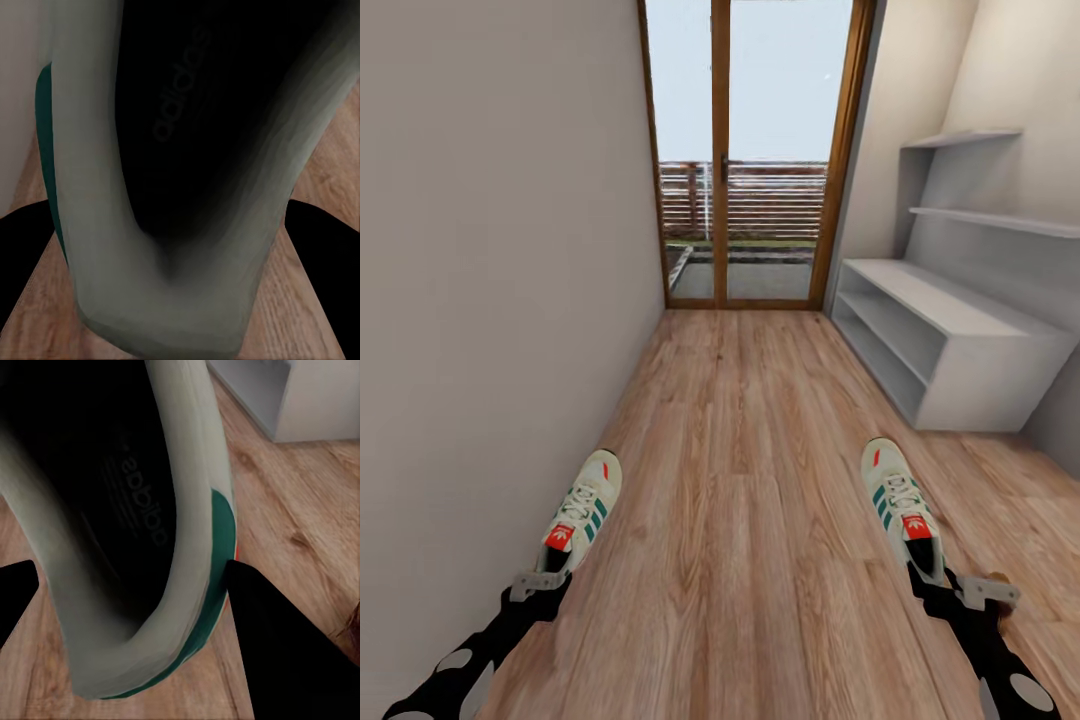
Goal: Pick up the two gym shoes and the two sandals from the corridor floor and place them onto the hallstand (shoe rack) in the corridor, making sure they are on the rack and not on the floor. Arrange them so the two gym shoes are next to each other and the two sandals are next to each other.
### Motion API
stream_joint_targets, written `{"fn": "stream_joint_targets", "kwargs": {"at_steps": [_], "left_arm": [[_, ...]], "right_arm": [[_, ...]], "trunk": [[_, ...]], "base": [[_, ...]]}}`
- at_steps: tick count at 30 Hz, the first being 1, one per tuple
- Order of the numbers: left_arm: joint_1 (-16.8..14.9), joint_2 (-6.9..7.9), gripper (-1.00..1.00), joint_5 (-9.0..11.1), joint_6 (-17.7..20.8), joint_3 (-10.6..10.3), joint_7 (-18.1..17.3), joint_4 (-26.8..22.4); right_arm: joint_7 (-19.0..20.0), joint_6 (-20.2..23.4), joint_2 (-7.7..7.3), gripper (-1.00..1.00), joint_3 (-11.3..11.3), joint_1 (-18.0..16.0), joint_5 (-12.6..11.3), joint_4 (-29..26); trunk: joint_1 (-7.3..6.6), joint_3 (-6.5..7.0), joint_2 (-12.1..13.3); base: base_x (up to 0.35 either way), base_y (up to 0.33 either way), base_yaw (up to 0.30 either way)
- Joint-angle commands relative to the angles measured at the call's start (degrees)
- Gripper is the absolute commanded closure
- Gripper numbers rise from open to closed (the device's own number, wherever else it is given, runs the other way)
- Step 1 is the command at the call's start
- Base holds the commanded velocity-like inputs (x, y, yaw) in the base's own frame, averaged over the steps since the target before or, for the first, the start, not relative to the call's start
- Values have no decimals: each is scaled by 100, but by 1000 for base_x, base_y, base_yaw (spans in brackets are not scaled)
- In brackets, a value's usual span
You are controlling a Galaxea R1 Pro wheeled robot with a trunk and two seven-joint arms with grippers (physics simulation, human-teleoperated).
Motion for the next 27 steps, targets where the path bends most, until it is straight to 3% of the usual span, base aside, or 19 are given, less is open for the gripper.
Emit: {"fn": "stream_joint_targets", "kwargs": {"at_steps": [1, 10, 17, 27], "left_arm": [[-6, -2, 100, -49, -25, 51, -27, 3], [-9, 23, 100, -47, -23, 52, -25, 2], [-10, 42, 100, -47, -20, 58, -25, -1], [-8, 48, 100, -47, -16, 60, -25, 2]], "right_arm": [[32, -24, 3, 100, -28, -6, 49, 1], [38, -24, -15, 100, -33, -6, 49, -8], [179, -17, -189, 100, -25, -6, 40, -82], [245, -16, -201, 100, -32, -6, 41, -86]], "trunk": [[2, -5, -2], [2, -5, -2], [2, -5, -2], [2, -5, -2]], "base": [[341, 0, 0], [341, 0, 0], [341, 0, 0], [341, 0, 0]]}}
